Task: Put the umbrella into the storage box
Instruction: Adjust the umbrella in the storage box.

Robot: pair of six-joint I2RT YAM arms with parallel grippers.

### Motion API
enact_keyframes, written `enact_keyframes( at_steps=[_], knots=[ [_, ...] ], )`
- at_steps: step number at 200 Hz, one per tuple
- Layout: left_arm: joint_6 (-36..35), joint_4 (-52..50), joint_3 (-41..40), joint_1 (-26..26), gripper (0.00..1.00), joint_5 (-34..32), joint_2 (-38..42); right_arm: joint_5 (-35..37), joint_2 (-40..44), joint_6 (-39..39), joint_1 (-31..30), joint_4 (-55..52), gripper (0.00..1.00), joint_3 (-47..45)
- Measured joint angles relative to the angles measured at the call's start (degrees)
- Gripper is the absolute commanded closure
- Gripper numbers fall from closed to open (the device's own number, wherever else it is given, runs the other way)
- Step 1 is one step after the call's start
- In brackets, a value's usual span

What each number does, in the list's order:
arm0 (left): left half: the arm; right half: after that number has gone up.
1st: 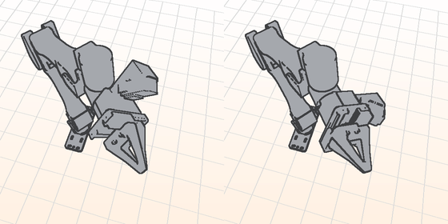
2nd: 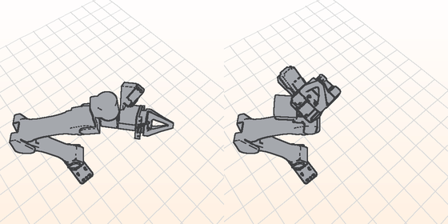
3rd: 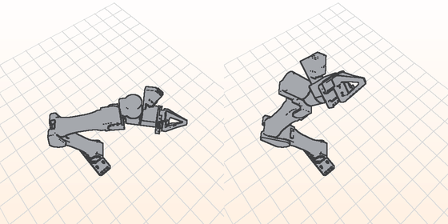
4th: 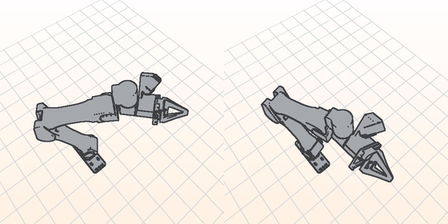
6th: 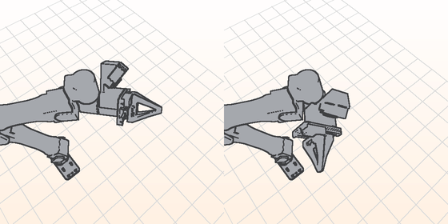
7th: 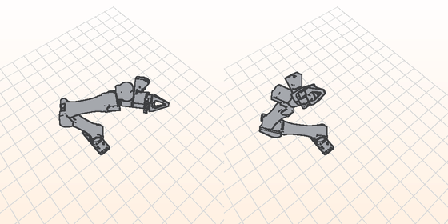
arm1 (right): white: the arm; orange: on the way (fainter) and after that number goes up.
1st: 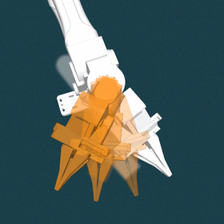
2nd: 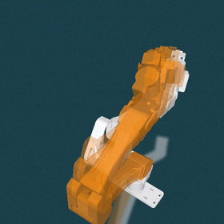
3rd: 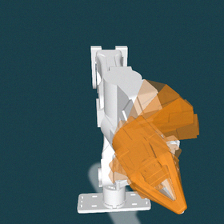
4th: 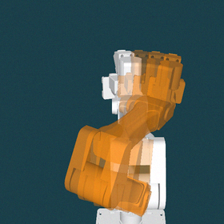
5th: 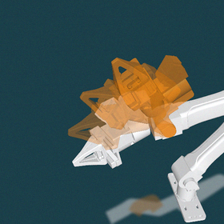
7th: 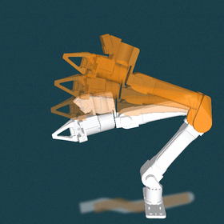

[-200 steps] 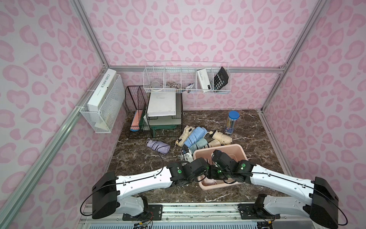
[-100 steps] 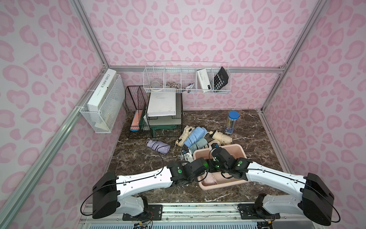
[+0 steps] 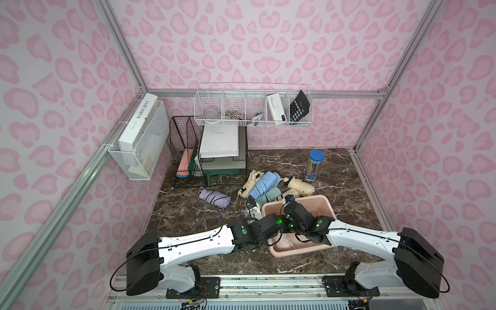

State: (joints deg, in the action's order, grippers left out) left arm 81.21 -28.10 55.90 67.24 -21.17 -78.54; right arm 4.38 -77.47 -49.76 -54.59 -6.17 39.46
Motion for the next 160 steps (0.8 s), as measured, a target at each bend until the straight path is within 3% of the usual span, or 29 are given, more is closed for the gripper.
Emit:
enact_keyframes(
  at_steps=[86, 134, 144, 160],
  knots=[
    [0.04, 0.22, -0.50, 0.15, 1.00, -0.31, 0.48, 1.07, 0.55, -4.00, -4.17, -3.08, 0.65, 0.17],
    [0.04, 0.85, -0.98, 0.15, 1.00, -0.33, 0.85, -0.26, 0.98, -4.20, -2.82, -4.72, 0.80, 0.59],
    [0.04, 0.85, -1.01, 0.15, 1.00, -0.35, 0.90, -1.01, 0.83, -4.11, -2.29, -5.01, 0.77, 0.83],
    [0.04, 0.87, -1.09, 0.15, 1.00, -0.37, 0.96, -1.81, 0.74, -3.85, -1.84, -5.73, 0.59, 1.49]
  ],
)
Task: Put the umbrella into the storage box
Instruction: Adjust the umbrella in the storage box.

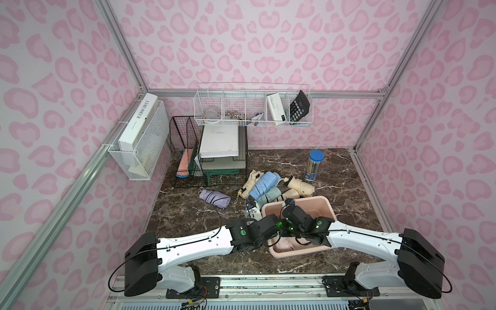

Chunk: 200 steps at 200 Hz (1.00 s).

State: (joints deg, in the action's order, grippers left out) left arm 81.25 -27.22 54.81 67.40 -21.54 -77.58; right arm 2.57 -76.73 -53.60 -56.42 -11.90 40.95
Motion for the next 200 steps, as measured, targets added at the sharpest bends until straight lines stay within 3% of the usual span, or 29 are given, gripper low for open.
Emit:
enact_keyframes(
  at_steps=[9, 21, 46, 68, 119, 200],
  knots=[
    [0.02, 0.00, -0.04, 0.00, 1.00, 0.00, 0.04, -0.48, 0.07, 0.44, 0.20, -0.44, 0.48, 0.42],
    [0.09, -0.09, -0.13, 0.00, 0.96, -0.04, 0.20, -0.85, 0.59, 1.40, 0.24, -1.55, 0.41, 0.94],
    [0.17, -0.22, -0.24, -0.02, 0.76, -0.22, 0.39, -1.51, 4.04, 2.86, 0.22, -3.30, 0.37, 1.79],
    [0.83, -0.74, -0.37, -0.20, 0.72, -0.76, 1.22, -0.17, 8.98, 4.96, 0.28, -3.45, 0.34, 1.75],
    [0.59, -1.05, -0.37, -0.20, 0.73, -2.08, 2.19, 0.50, 16.35, 8.55, 1.44, -2.73, 0.27, -4.72],
    [0.96, 0.50, -0.61, -0.15, 0.89, -1.86, 1.05, -8.13, 5.40, 9.94, 1.84, 4.57, 0.24, -6.80]
  ],
)
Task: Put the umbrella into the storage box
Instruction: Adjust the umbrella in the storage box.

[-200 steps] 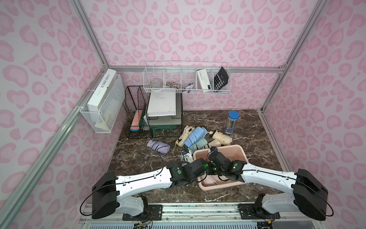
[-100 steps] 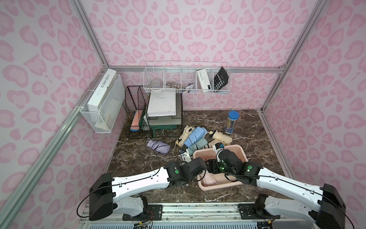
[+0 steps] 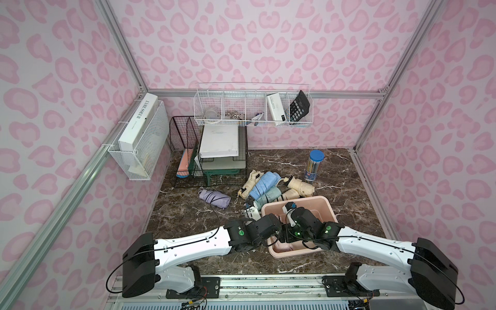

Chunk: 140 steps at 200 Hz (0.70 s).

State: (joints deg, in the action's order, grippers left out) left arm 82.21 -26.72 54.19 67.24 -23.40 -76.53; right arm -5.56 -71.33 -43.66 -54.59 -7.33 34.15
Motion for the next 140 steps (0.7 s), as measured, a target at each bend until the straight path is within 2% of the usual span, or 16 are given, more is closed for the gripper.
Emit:
enact_keyframes(
  at_steps=[45, 67, 96, 119, 140],
  knots=[
    [0.09, 0.11, 0.15, 0.02, 0.94, 0.00, -0.44, -4.59, -5.22, 0.63, 1.03, 4.31, 0.34, -0.31],
    [0.09, 0.11, 0.17, 0.07, 0.97, 0.00, -0.52, -6.05, -6.51, 0.85, 1.46, 6.47, 0.45, -0.96],
    [0.11, 0.28, 0.13, 0.11, 1.00, -0.04, -0.66, -7.08, -6.75, 1.31, 1.73, 8.81, 0.67, -1.88],
    [0.09, 1.18, 0.11, 0.11, 1.00, -0.20, -0.98, -6.97, -5.92, 1.42, 1.77, 8.70, 0.78, -2.01],
    [0.09, 1.38, 0.20, 0.11, 1.00, -0.17, -1.14, -6.80, -4.72, 1.42, 1.77, 8.11, 0.84, -1.88]
  ],
)
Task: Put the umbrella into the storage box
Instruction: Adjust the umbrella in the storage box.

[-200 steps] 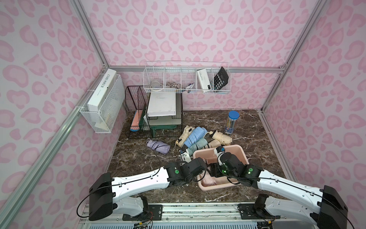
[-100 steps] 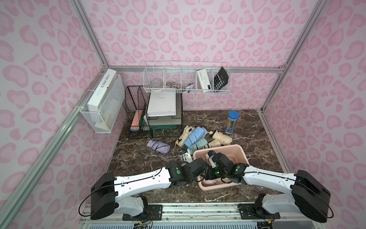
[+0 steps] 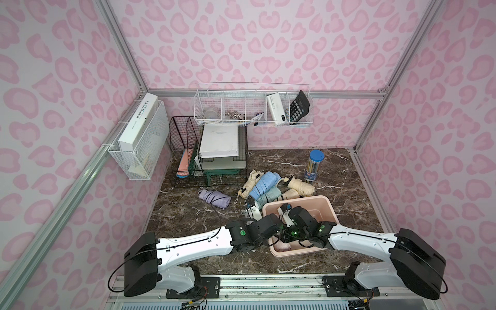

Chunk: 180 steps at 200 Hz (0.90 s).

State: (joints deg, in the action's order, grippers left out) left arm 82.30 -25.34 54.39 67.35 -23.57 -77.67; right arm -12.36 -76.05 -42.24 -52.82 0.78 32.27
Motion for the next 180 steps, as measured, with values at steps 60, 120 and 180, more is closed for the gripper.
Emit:
enact_keyframes(
  at_steps=[60, 120, 180],
  knots=[
    [-0.02, -0.02, 0.22, 0.00, 1.00, -0.04, -0.24, -1.57, 3.87, -0.79, 1.29, -6.95, 0.90, 3.98],
    [-0.02, -0.02, 0.35, 0.00, 1.00, -0.15, -0.68, -2.29, 3.52, -4.85, 1.33, -8.98, 0.58, 3.32],
    [-0.24, -0.07, 0.76, 0.00, 0.89, -0.46, -0.61, 0.09, 4.44, -5.66, 1.14, -11.93, 0.31, 4.63]
  ],
)
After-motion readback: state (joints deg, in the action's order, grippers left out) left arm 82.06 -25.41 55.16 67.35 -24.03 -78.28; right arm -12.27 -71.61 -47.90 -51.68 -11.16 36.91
